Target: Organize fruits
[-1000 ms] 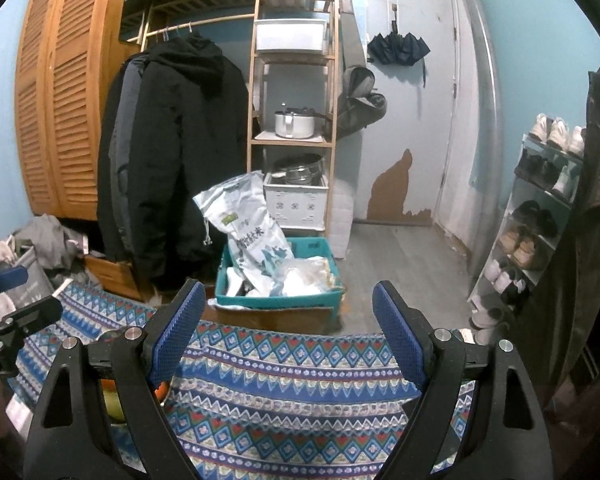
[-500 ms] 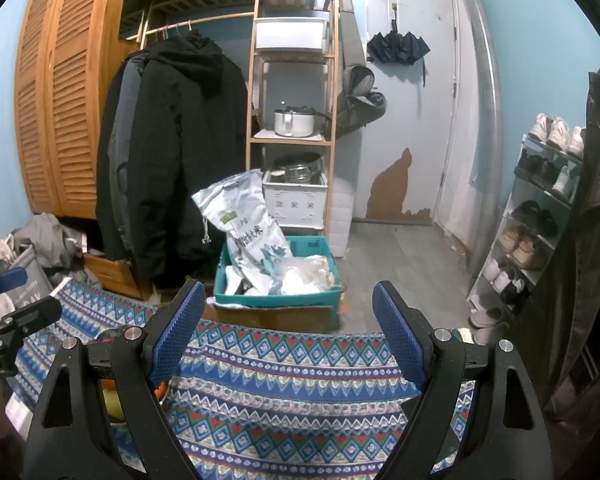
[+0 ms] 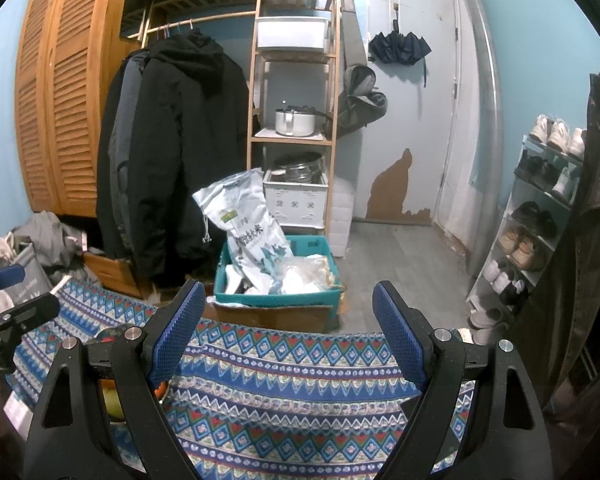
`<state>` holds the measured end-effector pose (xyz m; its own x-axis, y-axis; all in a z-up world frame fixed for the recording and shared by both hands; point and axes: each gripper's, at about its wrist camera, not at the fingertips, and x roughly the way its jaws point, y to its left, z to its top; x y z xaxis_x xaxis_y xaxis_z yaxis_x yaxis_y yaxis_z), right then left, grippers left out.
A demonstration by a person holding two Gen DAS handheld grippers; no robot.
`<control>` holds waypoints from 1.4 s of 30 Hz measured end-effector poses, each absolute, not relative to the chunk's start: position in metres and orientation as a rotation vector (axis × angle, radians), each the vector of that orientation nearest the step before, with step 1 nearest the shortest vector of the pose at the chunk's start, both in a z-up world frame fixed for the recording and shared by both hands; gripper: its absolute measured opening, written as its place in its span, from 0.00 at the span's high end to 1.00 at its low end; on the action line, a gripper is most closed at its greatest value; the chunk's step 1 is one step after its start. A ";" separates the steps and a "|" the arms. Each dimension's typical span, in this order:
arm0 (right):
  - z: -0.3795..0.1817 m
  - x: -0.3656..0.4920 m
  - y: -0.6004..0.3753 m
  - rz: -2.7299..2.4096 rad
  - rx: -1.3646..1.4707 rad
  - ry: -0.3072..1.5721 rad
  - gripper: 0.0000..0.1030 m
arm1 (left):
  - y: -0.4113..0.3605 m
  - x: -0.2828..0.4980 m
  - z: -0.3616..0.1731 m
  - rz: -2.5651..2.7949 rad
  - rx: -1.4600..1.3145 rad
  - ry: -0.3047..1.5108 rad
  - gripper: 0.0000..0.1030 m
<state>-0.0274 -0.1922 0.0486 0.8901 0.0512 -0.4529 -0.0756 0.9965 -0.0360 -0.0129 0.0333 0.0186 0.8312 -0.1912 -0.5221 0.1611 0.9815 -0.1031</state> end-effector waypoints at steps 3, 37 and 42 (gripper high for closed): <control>0.049 -0.027 -0.192 0.066 -0.054 0.469 0.18 | 0.034 -0.013 0.019 -0.186 -0.058 0.564 0.01; 0.045 -0.028 -0.196 0.070 -0.059 0.476 0.18 | 0.032 -0.011 0.021 -0.138 -0.046 0.584 0.01; 0.046 -0.027 -0.195 0.071 -0.060 0.477 0.18 | 0.032 -0.012 0.021 -0.138 -0.046 0.583 0.01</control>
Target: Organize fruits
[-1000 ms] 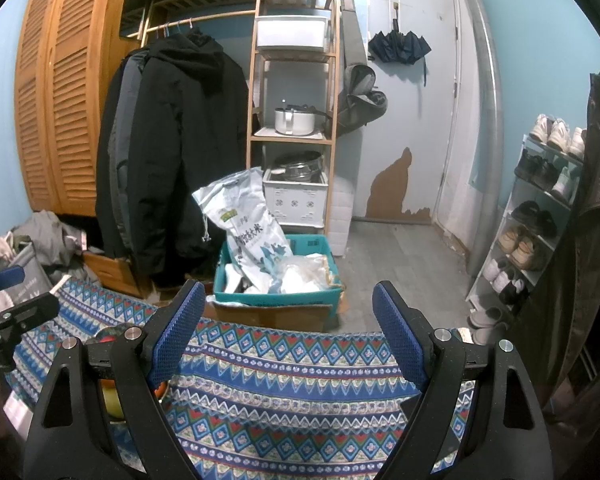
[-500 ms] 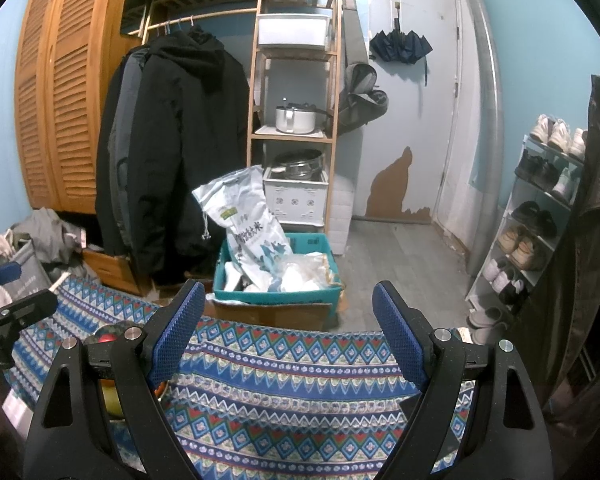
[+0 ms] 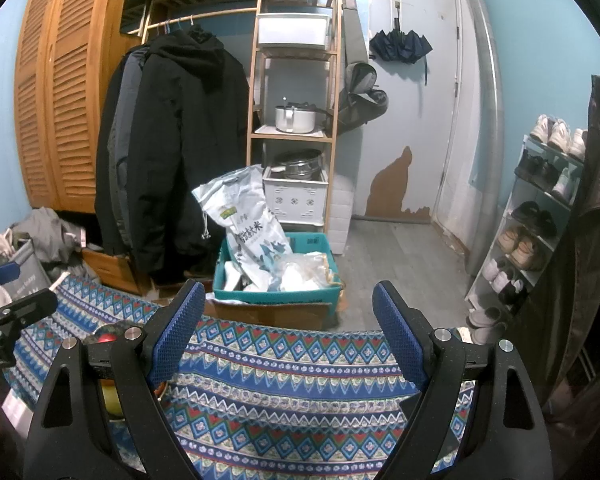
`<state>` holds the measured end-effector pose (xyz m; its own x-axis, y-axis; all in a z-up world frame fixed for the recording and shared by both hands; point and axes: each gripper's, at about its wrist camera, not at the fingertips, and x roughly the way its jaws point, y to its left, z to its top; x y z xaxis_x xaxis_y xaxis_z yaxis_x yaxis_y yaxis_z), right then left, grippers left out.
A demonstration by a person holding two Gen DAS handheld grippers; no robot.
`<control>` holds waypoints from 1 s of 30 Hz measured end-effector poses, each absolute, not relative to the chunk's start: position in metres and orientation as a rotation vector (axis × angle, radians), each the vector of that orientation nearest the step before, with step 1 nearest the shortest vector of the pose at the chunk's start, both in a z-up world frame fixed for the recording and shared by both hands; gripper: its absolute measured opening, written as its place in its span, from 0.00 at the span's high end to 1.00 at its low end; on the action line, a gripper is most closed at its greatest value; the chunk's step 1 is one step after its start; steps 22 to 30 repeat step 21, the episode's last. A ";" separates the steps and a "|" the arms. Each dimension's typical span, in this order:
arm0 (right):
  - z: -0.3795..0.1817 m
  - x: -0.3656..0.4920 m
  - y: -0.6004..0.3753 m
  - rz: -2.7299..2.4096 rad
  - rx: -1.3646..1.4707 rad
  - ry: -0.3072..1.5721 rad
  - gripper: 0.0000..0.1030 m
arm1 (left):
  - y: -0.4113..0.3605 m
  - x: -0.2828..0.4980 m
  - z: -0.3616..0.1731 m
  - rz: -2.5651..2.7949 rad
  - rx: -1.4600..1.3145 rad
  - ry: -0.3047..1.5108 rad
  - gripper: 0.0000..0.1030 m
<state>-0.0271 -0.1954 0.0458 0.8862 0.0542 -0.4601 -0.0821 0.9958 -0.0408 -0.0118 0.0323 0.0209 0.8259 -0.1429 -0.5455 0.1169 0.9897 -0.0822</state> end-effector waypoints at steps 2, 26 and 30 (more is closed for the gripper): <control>0.046 -0.028 -0.196 0.072 -0.060 0.477 0.18 | 0.032 -0.012 0.021 -0.137 -0.045 0.584 0.01; 0.047 -0.026 -0.195 0.072 -0.061 0.478 0.18 | 0.034 -0.011 0.022 -0.139 -0.052 0.594 0.01; 0.047 -0.026 -0.195 0.072 -0.061 0.478 0.18 | 0.034 -0.011 0.022 -0.139 -0.052 0.594 0.01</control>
